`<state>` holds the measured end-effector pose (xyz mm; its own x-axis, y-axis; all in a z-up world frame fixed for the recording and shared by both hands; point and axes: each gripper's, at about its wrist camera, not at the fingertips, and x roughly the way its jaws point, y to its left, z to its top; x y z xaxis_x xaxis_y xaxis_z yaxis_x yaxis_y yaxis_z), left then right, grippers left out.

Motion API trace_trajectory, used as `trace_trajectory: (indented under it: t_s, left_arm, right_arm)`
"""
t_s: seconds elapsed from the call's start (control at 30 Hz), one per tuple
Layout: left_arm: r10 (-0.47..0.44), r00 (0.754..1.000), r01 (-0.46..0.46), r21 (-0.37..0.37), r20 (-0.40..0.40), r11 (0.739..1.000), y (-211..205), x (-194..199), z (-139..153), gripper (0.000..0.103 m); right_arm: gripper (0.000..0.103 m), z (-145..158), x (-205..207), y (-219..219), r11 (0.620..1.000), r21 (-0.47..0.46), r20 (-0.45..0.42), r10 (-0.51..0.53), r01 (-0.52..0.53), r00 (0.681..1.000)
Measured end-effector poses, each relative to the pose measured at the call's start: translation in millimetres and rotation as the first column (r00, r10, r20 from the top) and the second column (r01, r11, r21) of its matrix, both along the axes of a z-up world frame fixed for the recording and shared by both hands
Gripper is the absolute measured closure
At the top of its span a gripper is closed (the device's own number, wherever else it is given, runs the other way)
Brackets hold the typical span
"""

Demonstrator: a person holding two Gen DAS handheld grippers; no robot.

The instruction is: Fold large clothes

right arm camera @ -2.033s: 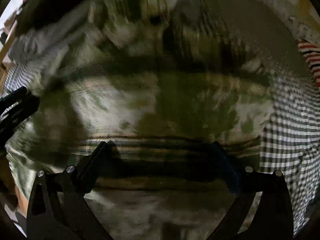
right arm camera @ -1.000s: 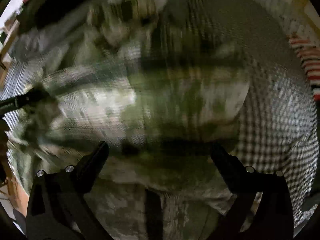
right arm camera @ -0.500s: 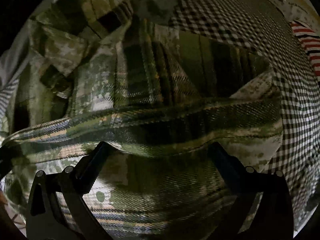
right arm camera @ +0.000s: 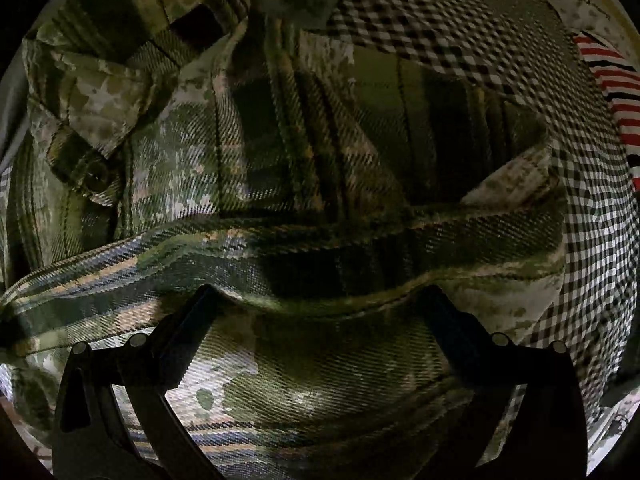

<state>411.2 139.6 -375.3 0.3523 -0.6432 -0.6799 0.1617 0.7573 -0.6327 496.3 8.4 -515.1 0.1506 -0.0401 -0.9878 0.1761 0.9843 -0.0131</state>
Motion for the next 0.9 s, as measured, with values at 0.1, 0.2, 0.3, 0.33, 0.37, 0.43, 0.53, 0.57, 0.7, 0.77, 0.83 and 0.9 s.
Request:
trace_trajectory:
  t_s: [0.1, 0.2, 0.3, 0.33, 0.37, 0.43, 0.53, 0.57, 0.7, 0.77, 0.83, 0.9]
  left_arm:
    - [-0.019, 1.0, 0.023, 0.164, -0.023, 0.986, -39, 7, -25, 0.006]
    - [0.008, 0.995, 0.027, 0.355, -0.094, 0.935, -66, 12, -69, 0.006]
    - [0.047, 0.991, 0.022, 0.486, -0.129, 0.874, -78, 9, -100, 0.006]
    - [0.053, 0.99, 0.022, 0.52, -0.129, 0.854, -79, 8, -106, 0.006]
    - [0.057, 0.989, 0.025, 0.545, -0.133, 0.838, -81, 6, -112, 0.006]
    - [0.042, 0.992, 0.034, 0.591, -0.115, 0.806, -88, 3, -118, 0.006]
    - [0.044, 0.996, 0.017, 0.625, -0.083, 0.781, -95, -1, -122, 0.005]
    - [0.044, 0.996, 0.012, 0.627, -0.074, 0.779, -95, -2, -122, 0.005]
    - [0.04, 0.998, 0.005, 0.63, -0.058, 0.776, -96, -6, -123, 0.005]
    - [0.036, 0.998, 0.008, 0.624, -0.058, 0.781, -96, -11, -122, 0.005]
    - [0.015, 0.998, 0.027, 0.601, -0.066, 0.799, -93, -15, -117, 0.005]
    - [0.002, 0.999, 0.03, 0.589, -0.055, 0.808, -84, -23, -104, 0.005]
  right_arm:
    - [0.002, 2, -10, 0, 1.0, -0.006, 0.037, -0.004, 0.004, 0.999]
    - [0.002, 6, -17, 0, 1.0, -0.001, 0.09, 0.001, -0.001, 0.996]
    - [0.002, 24, -34, -2, 0.998, 0.067, 0.147, 0.009, -0.019, 0.989]
    - [0.002, 31, -42, -3, 0.997, 0.076, 0.162, 0.007, -0.02, 0.987]
    - [0.002, 39, -51, -2, 0.998, 0.061, 0.174, 0.015, -0.026, 0.985]
    - [0.002, 49, -70, 5, 0.998, -0.001, 0.179, 0.064, -0.065, 0.982]
    - [0.003, 42, -95, 15, 0.99, -0.078, 0.118, 0.125, -0.116, 0.985]
    - [0.003, 34, -100, 17, 0.988, -0.086, 0.09, 0.133, -0.126, 0.987]
    - [0.002, -1, -101, 2, 0.995, 0.024, 0.068, 0.091, -0.093, 0.994]
    - [0.002, -6, -97, -8, 0.993, 0.087, 0.073, 0.073, -0.079, 0.995]
    - [0.002, -4, -97, -9, 0.991, 0.08, 0.08, 0.103, -0.11, 0.991]
    - [0.003, 3, -102, -12, 0.99, 0.097, 0.107, 0.09, -0.1, 0.99]
